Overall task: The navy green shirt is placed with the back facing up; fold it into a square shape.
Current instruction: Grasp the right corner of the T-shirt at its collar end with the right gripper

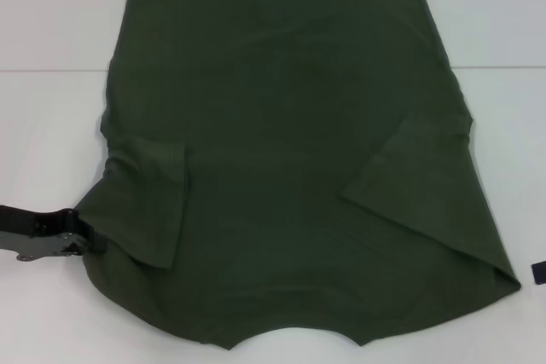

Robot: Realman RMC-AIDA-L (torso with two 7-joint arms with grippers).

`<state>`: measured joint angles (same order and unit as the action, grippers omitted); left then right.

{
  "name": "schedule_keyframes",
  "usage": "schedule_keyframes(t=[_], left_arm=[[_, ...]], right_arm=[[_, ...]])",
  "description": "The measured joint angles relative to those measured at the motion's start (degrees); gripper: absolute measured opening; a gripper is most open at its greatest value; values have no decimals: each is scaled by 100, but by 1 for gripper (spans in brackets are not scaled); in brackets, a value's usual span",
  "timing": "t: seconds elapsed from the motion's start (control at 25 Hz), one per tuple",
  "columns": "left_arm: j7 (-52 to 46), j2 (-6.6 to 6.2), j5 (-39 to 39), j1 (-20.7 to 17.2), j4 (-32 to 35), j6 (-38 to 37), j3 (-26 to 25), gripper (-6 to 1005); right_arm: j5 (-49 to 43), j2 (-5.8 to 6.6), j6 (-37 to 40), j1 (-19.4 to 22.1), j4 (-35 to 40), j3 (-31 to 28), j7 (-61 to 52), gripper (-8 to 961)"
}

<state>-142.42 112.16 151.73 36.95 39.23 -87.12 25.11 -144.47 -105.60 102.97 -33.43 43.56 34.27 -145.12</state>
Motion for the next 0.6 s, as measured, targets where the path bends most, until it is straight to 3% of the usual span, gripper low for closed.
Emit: schedule_keyframes(t=[0.16,0.6], left_arm=[[45,13,-6,-21,-3,23,-6,36],[115,32,-59,-18,-19,47,-6,37]], right_arm=[[-2,-88,-282,-31,-44,214,-19,777],[-170,-133,-658,-88,-64,390,-64,778]])
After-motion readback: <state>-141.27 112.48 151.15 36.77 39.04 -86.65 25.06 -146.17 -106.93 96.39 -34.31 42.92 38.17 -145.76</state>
